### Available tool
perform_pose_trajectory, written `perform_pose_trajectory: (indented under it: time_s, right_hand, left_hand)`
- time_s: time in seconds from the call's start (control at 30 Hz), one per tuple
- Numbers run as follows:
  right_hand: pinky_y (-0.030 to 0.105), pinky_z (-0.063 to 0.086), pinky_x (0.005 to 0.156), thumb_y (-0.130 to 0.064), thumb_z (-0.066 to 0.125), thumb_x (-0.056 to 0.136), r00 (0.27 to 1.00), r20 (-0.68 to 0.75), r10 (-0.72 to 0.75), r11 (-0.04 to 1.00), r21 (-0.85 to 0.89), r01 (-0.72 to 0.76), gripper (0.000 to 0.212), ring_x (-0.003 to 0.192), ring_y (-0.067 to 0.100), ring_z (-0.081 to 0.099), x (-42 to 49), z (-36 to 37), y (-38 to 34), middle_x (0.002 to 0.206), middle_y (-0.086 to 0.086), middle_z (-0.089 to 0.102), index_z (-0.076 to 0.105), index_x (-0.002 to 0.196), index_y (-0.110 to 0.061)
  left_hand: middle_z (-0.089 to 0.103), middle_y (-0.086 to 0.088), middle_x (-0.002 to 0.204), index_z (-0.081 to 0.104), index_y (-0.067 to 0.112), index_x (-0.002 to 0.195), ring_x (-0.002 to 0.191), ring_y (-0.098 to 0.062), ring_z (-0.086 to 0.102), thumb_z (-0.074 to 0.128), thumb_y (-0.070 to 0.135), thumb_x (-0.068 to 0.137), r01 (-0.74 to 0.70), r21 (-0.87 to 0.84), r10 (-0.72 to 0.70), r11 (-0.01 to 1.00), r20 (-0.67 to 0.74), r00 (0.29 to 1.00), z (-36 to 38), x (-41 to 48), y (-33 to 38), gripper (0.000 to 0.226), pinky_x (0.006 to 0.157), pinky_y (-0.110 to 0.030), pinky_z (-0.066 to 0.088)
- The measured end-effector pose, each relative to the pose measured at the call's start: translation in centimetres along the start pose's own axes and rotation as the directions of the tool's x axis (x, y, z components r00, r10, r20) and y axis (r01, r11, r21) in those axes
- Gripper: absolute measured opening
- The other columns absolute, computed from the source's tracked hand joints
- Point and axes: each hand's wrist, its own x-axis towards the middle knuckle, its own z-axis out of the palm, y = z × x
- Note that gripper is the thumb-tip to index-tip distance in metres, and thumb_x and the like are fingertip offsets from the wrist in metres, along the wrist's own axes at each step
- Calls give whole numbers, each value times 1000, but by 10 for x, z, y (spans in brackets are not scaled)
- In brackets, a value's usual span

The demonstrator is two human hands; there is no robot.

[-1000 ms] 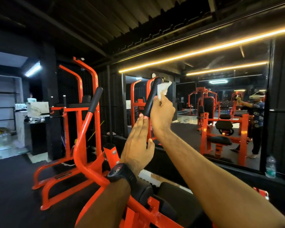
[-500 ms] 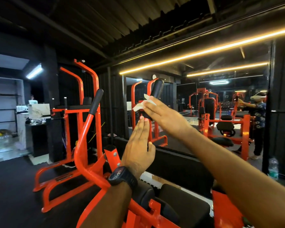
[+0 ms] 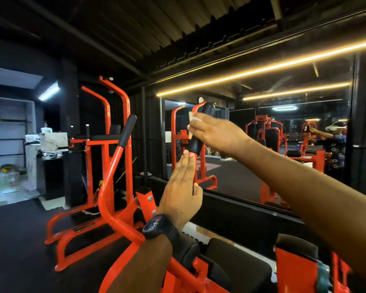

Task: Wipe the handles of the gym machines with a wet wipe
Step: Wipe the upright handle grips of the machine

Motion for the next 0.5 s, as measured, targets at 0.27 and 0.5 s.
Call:
perform_pose_trajectory:
  time_s: [0.27,0.5]
  right_hand:
    - [39,41,109,-8,61,92,980,78,182,982,-66,-177,50,147,32,24,21,-1,12,148,15,39,48,140,-5]
    - [45,52,98,-12,76,81,898,129,422,899,72,-433,61,134,30,39,43,-9,12,136,14,45,52,137,-5]
  left_hand:
    - [-6,16,165,6,25,161,153,-4,-2,50,15,98,28,-28,-28,999,12,1000,-1,0,1,77,125,-27,8]
    - [-9,18,161,6,25,161,152,-3,-3,50,15,98,23,-27,-23,999,8,1000,-1,0,0,77,123,-23,5]
